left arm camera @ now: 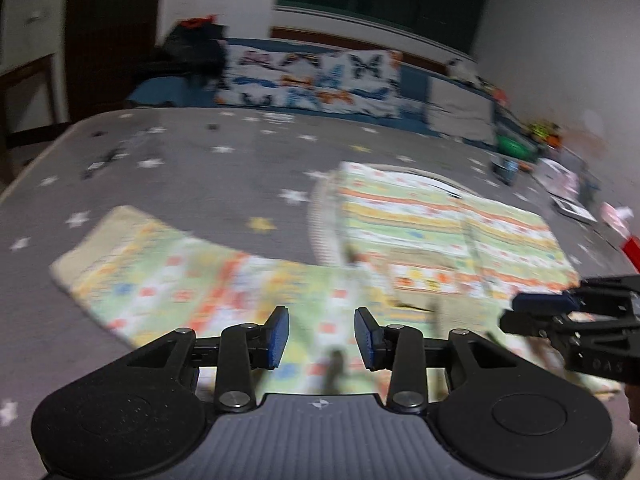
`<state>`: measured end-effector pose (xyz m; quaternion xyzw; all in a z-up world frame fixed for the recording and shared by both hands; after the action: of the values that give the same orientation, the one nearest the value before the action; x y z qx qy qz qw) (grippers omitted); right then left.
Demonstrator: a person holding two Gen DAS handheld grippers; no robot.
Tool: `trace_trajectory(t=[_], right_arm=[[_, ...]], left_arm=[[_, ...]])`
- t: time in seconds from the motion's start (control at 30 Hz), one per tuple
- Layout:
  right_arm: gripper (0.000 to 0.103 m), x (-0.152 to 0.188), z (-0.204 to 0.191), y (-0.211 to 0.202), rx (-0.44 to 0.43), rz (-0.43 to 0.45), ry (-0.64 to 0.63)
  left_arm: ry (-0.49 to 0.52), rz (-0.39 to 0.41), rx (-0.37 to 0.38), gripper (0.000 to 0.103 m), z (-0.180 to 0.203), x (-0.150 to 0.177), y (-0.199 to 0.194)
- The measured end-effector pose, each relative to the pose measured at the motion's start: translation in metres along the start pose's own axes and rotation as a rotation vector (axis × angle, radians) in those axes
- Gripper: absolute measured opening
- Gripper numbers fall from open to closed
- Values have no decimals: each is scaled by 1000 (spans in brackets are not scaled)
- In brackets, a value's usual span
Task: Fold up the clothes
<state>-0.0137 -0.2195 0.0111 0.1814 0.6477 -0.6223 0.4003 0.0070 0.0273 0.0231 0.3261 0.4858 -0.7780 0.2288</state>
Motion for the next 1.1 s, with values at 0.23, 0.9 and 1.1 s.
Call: trace_trajectory(t=[0.23, 0.9, 1.1], right_arm=[[24, 3, -23, 23, -14, -37, -37], [26, 3, -25, -11, -26, 19, -48], [26, 8, -14, -24, -5, 32, -26]], left_arm=[[-124, 54, -166, 42, -62, 0, -24], [-310, 150, -354, 8, -139, -16, -21], [-283, 227, -254, 3, -110, -29, -34]])
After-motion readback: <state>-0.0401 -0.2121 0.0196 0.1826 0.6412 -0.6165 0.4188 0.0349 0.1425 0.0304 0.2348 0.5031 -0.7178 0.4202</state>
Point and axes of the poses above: each gripper's, at about its wrist camera, not at the fingertips, and y roughly the way its jaws point, z to its right, x to its underside, the point moved 3 cm from there along y, roughly the way its jaws point, and after that the axes turned 14 degrees about x, right-handed, at the moved point
